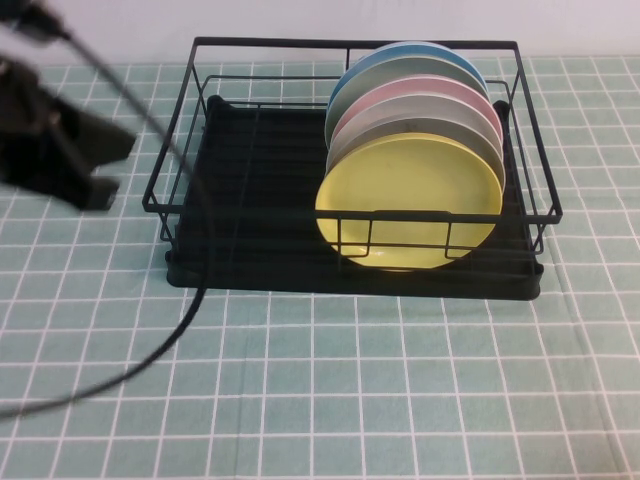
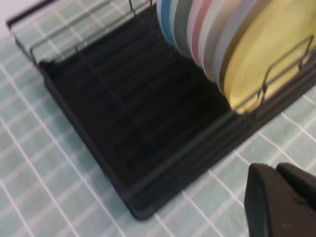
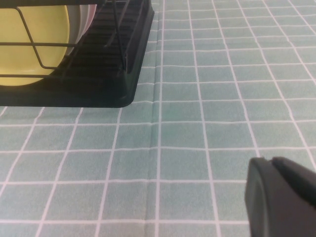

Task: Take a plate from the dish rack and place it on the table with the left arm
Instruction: Grasp the plate from the shelf

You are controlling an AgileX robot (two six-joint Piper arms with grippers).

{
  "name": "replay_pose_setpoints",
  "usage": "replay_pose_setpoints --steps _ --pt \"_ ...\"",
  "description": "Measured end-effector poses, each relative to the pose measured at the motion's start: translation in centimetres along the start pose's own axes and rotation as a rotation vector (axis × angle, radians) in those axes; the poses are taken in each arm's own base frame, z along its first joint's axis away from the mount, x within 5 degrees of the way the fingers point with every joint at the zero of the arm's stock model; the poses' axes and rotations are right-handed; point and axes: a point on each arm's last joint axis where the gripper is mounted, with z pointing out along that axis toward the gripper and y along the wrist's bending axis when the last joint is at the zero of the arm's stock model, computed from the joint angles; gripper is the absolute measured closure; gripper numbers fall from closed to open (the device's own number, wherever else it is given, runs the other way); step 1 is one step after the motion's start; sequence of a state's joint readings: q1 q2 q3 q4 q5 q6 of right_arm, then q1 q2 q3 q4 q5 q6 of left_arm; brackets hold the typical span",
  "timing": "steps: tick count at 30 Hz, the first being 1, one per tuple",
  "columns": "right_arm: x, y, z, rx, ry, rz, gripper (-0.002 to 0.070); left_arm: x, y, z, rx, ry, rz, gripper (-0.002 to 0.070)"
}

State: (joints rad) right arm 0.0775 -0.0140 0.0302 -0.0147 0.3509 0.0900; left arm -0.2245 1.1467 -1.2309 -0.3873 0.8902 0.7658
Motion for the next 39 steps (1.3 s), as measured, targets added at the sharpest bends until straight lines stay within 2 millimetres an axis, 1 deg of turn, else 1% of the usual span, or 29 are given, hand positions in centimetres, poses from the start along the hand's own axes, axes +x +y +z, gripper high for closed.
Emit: replay_pose_setpoints --steps 4,6,8,9,11,13,14,15,17,21,25,30,32,36,39 --pt "0.0 0.0 0.0 0.000 0.000 0.000 0.0694 -3.1 1.6 2.7 0.027 -0.006 0.040 0.0679" --pt "0.0 0.0 0.0 0.000 0.000 0.000 0.0694 -4.1 2.2 4.1 0.058 0.001 0.053 0.0676" --pt "0.0 0.0 0.0 0.000 0.000 0.000 0.0694 -4.9 2.4 5.8 0.108 0.015 0.094 0.0648" --pt "0.0 0.0 0.0 0.000 0.000 0.000 0.0694 -5.1 2.3 6.6 0.140 0.019 0.128 0.0615" --pt "0.0 0.0 0.0 0.000 0.000 0.000 0.0694 -5.5 1.9 8.3 0.193 0.024 0.206 0.0522" --pt "0.0 0.0 0.0 0.000 0.000 0.000 0.0694 -5.8 0.8 10.2 0.248 0.028 0.283 0.0393" --pt "0.0 0.0 0.0 0.000 0.000 0.000 0.0694 -5.9 0.2 11.0 0.265 0.028 0.310 0.0351" --pt "0.0 0.0 0.0 0.000 0.000 0.000 0.0694 -6.0 -0.5 11.9 0.284 0.027 0.338 0.0313" --pt "0.0 0.0 0.0 0.000 0.000 0.000 0.0694 -6.3 -1.6 13.6 0.298 0.017 0.375 0.0274" --pt "0.0 0.0 0.0 0.000 0.000 0.000 0.0694 -6.9 -3.6 16.7 0.284 -0.025 0.413 0.0251" --pt "0.0 0.0 0.0 0.000 0.000 0.000 0.0694 -7.5 -5.3 18.8 0.257 -0.076 0.442 0.0248" --pt "0.0 0.0 0.0 0.000 0.000 0.000 0.0694 -7.6 -6.8 20.8 0.244 -0.106 0.491 0.0246" --pt "0.0 0.0 0.0 0.000 0.000 0.000 0.0694 -7.6 -7.2 21.4 0.238 -0.112 0.503 0.0246" --pt "0.0 0.0 0.0 0.000 0.000 0.000 0.0694 -7.3 -7.2 22.4 0.222 -0.115 0.504 0.0246" --pt "0.0 0.0 0.0 0.000 0.000 0.000 0.0694 -7.3 -7.2 22.7 0.217 -0.116 0.502 0.0246"
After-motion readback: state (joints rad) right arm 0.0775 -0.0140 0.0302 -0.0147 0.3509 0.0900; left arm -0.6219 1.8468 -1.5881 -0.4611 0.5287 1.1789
